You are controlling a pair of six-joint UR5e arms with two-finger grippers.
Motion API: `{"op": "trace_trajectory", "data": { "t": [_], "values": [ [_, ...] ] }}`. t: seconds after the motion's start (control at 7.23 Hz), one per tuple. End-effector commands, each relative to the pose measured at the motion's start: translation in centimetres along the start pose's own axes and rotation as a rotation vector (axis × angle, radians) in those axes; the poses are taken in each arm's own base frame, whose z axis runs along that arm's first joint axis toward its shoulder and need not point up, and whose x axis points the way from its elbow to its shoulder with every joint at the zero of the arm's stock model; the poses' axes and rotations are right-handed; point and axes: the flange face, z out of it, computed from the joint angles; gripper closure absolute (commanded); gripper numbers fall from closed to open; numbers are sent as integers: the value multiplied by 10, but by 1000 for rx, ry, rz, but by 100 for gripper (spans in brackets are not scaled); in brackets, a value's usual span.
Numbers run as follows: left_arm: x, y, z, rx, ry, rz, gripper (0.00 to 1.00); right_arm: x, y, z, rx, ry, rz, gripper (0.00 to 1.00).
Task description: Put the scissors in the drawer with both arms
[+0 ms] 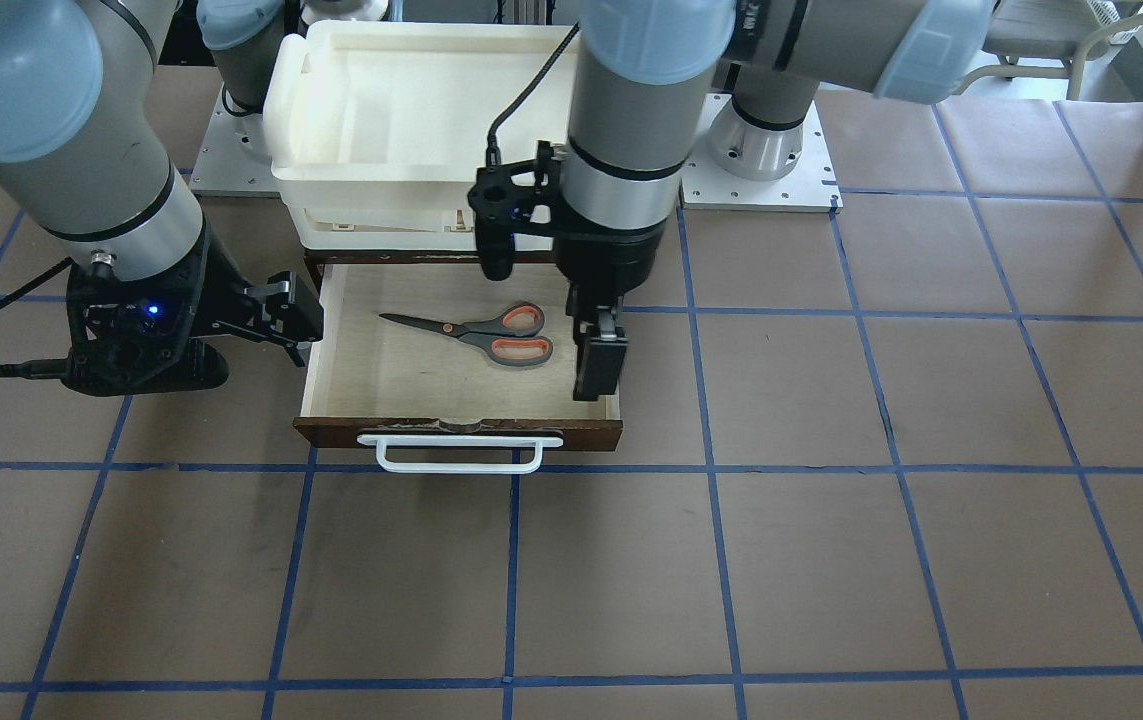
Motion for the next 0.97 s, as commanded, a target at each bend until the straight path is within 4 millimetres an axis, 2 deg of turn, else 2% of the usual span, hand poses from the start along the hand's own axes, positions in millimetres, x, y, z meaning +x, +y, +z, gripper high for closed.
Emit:
{"op": "trace_trajectory", "data": {
  "t": [0.0, 0.14, 0.28, 0.42, 0.55, 0.69, 0.83],
  "values": [
    [-28, 90, -33, -8, -56, -176, 5, 0, 0, 0, -1, 0, 0, 0],
    [-37, 125, -33, -19, -60, -326, 5, 0, 0, 0, -1, 0, 0, 0],
    [-35, 145, -37, -20, -76, -591, 4, 0, 0, 0, -1, 0, 0, 0],
    [-29, 153, -57, -3, -117, -816, 0, 0, 0, 0, -1, 0, -2, 0],
    [-23, 156, -67, 8, -126, -1035, 0, 0, 0, 0, -1, 0, -2, 0],
    [-9, 159, -68, -30, -152, -1240, 0, 0, 0, 0, -1, 0, -2, 0],
    [6, 164, -74, -44, -182, -1301, 0, 0, 0, 1, -2, 0, -3, 0]
  ]
}}
